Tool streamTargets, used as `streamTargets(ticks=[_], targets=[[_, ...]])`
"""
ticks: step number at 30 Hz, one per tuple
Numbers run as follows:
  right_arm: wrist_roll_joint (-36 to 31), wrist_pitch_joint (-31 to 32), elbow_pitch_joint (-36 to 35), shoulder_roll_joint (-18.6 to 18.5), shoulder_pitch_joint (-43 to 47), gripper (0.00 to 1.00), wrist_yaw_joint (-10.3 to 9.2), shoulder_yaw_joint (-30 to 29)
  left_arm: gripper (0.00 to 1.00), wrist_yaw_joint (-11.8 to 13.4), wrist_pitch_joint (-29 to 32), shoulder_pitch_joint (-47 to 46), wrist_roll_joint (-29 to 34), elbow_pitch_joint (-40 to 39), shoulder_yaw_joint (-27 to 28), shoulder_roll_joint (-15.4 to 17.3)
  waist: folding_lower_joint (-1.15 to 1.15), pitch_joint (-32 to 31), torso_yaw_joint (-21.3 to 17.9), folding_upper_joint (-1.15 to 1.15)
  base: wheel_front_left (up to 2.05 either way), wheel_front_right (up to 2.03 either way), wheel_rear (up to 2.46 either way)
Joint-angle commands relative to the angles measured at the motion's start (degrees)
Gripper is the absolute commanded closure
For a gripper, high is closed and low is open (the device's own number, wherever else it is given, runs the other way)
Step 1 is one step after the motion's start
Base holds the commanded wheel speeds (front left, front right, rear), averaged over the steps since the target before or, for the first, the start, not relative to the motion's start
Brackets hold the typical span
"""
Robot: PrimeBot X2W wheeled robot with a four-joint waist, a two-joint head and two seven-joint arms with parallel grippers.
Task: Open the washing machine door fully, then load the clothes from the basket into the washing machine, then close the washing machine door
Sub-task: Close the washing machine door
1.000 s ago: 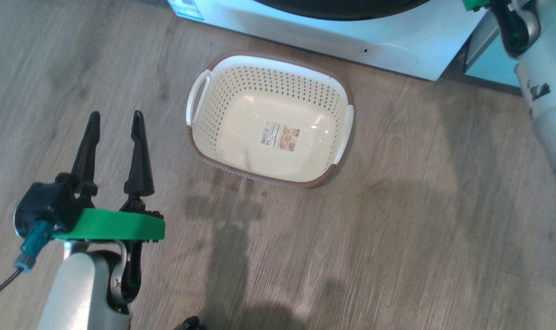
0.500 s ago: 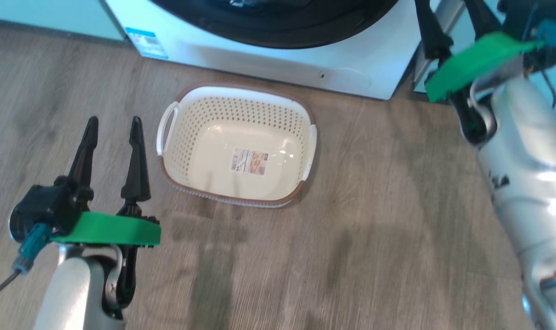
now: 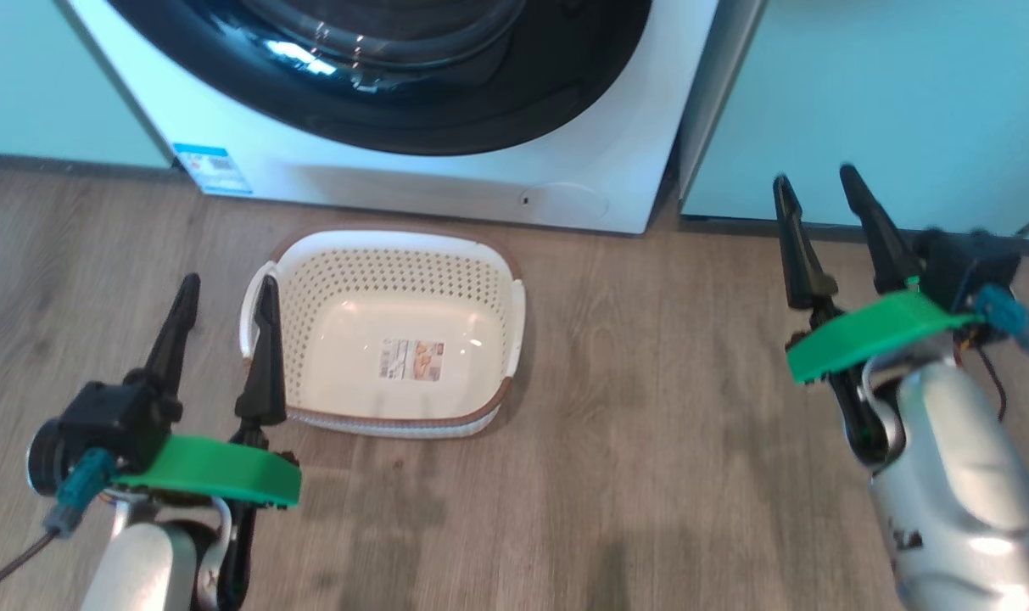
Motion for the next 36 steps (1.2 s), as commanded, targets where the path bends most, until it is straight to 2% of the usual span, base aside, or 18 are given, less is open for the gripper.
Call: streamTargets(ticks=[1,10,20,36], targets=[[-1.0,-0.2,-3.7,1.1,1.1,0.00,-0.02,0.2,0.00,0.3,0.3,-0.5,0.7,-2.4,1.5,1.4,0.00,-1.3,-1.6,0.00,0.00,0.00,0.00],[-3.9,3.6,-14.1,3.1,12.2,0.00,-0.02,-3.7,0.00,1.0,1.9,2.6,1.2,-3.0,0.6,1.9,0.00,-4.7,-4.6,0.00,0.00,0.00,0.00],[-4.7,8.0,-22.9,4.0,20.6,0.00,-0.02,-5.4,0.00,2.3,2.8,5.8,1.6,-3.5,0.1,2.2,0.00,-7.5,-5.8,0.00,0.00,0.00,0.00],[-3.1,9.6,-27.1,4.1,25.2,0.00,-0.02,-6.4,0.00,3.9,4.0,8.5,1.7,-4.7,0.4,3.0,0.00,-8.4,-6.0,0.00,0.00,0.00,0.00]])
